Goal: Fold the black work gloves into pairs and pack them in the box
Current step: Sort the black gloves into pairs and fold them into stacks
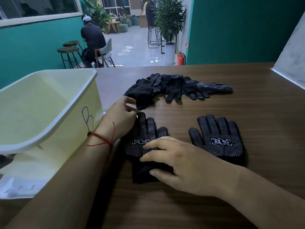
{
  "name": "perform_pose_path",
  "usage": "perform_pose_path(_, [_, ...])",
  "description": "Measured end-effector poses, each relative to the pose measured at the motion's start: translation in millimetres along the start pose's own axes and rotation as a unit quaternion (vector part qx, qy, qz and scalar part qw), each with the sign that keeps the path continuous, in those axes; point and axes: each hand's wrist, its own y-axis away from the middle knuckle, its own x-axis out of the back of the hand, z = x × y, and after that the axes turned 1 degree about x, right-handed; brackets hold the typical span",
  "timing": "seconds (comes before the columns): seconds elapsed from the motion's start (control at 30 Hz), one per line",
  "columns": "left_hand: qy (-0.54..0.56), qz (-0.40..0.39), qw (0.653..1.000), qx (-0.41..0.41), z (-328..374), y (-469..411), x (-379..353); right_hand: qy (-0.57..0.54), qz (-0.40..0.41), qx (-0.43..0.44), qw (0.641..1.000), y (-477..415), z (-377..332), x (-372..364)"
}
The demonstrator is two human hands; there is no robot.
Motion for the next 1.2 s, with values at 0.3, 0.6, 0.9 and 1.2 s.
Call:
perform_pose_path(0.3, [-0.165, 0.067, 0.977, -0.12, -11, 0, -6, 0.005, -0.02, -0.003, 1.0, 0, -2, 4])
perform_pose_path(0.6, [-0.19, -0.039, 0.969, -0.153, 9, 24, -30, -0.017, -0.017, -0.017, 1.0, -1, -2, 7])
perform_pose_path(0.9, [-0.31, -0.171, 0.929, -0.107, 1, 26, -44, 0.002, 0.145, -0.004, 0.989, 4, 14, 30])
perform_pose_path(1.2, [-0.361, -0.158, 0.915, -0.091, -5, 31, -50, 0.101, 0.167, -0.232, 0.953, 5, 45, 39])
